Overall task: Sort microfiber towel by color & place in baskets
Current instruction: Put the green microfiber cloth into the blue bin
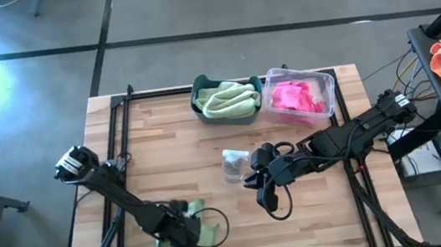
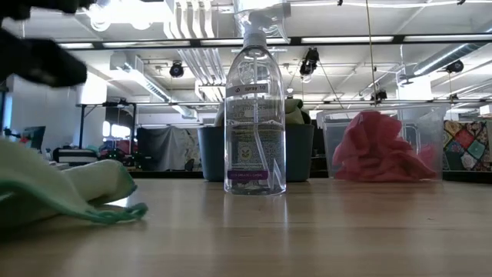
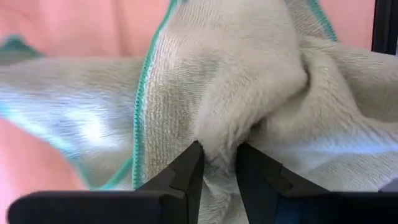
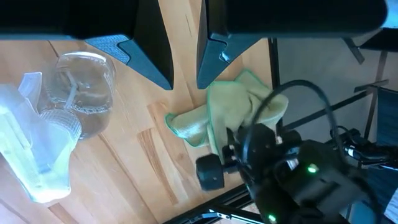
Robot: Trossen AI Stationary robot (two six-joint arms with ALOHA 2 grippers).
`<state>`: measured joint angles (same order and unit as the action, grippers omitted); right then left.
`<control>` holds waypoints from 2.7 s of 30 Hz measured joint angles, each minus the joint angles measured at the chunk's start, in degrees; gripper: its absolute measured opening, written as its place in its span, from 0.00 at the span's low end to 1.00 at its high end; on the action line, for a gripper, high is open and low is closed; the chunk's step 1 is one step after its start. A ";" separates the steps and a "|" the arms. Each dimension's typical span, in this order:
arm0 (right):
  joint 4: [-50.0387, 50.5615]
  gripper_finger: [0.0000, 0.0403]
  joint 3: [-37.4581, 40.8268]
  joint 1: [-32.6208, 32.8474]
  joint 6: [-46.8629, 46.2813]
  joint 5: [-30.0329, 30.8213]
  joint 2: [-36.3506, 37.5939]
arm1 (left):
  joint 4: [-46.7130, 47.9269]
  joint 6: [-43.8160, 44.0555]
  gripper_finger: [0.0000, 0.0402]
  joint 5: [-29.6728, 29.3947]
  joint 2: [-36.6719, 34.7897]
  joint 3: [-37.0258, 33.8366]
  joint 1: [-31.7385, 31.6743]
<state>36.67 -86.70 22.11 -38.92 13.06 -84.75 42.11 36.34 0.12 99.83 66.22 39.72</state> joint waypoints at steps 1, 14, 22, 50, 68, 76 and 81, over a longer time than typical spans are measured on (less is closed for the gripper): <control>0.00 0.16 0.00 0.00 0.03 0.00 0.00 | 2.43 -0.25 0.19 -1.10 -0.02 1.55 0.00; 0.13 0.16 0.00 0.00 3.29 -0.02 0.00 | 31.78 2.15 0.19 -13.61 -0.26 15.45 0.00; 4.01 0.16 0.01 0.00 3.72 -0.03 0.00 | 27.00 5.17 0.19 -14.78 -0.33 18.65 0.25; 6.36 0.16 0.02 0.00 3.39 -0.09 0.00 | 10.86 9.82 0.46 -5.31 -0.34 1.89 0.57; 6.40 0.16 0.02 0.00 3.39 -0.07 0.02 | -3.12 14.63 0.49 -4.16 -0.22 -8.38 0.57; 6.39 0.16 0.02 0.00 3.54 -0.04 0.02 | -3.22 15.49 0.28 -4.24 -0.24 -8.70 0.55; 6.38 0.16 0.02 0.00 3.54 -0.04 0.02 | -3.33 15.84 0.11 -4.29 -0.24 -8.72 0.55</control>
<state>43.05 -86.67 22.11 -35.38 13.02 -84.73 38.78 52.18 -4.16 99.59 57.49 40.27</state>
